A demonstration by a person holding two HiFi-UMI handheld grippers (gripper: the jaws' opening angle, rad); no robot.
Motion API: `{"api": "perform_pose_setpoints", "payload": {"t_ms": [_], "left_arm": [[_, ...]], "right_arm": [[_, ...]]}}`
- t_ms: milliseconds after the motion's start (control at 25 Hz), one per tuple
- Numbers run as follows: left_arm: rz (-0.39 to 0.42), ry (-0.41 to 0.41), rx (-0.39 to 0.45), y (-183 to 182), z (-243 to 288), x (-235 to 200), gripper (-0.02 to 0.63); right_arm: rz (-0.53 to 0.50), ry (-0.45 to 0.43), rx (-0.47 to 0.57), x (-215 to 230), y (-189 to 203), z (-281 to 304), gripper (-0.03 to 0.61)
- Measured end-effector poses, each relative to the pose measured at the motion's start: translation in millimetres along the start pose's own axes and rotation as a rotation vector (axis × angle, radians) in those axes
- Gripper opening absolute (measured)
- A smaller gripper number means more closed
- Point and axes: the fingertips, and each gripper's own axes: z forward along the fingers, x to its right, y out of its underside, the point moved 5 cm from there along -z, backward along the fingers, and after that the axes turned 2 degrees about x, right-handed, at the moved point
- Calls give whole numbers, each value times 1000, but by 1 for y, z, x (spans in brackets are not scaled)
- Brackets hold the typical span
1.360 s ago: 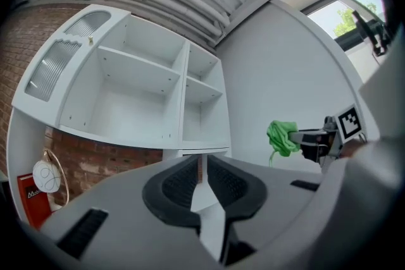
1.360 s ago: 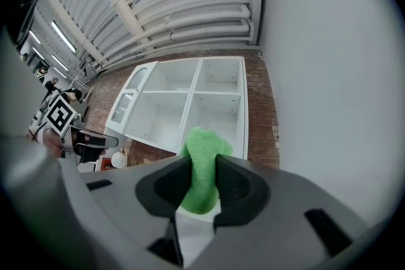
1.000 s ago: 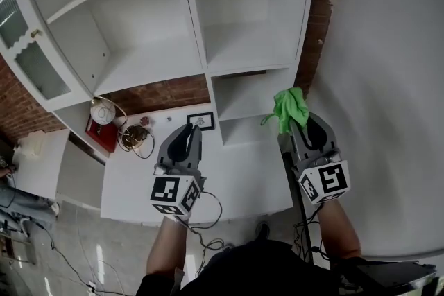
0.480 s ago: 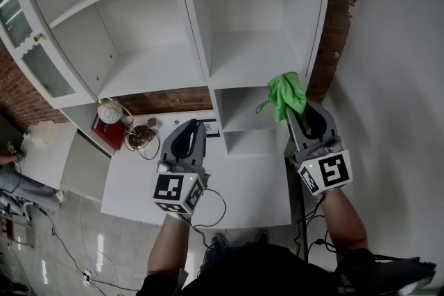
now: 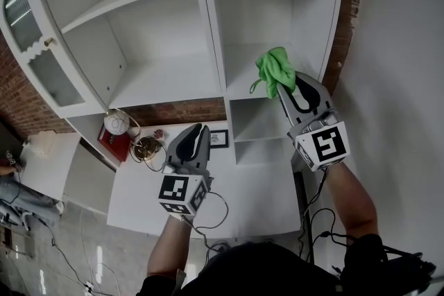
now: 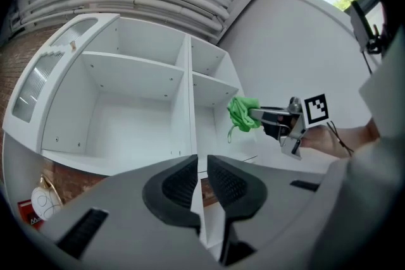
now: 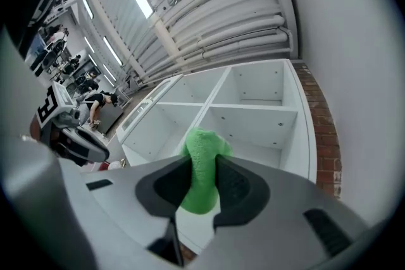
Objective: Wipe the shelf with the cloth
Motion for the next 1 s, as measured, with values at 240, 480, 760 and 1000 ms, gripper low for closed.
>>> {"api": "perform_pose_setpoints", "payload": {"t_ms": [240, 480, 760, 1000], "left_arm": [[13, -14, -12, 1, -10, -18, 46], [24, -67, -29, 3, -20, -38, 46], [14, -132, -83, 17, -33, -51, 46], [14, -210, -95, 25, -50, -67, 46]], "right_arm": [[-123, -66, -110, 4, 3, 58, 97], [-233, -190, -272, 15, 29, 124, 97], [-311, -394, -537, 13, 91, 187, 98], [-465, -472, -661, 5, 129, 228, 97]]}}
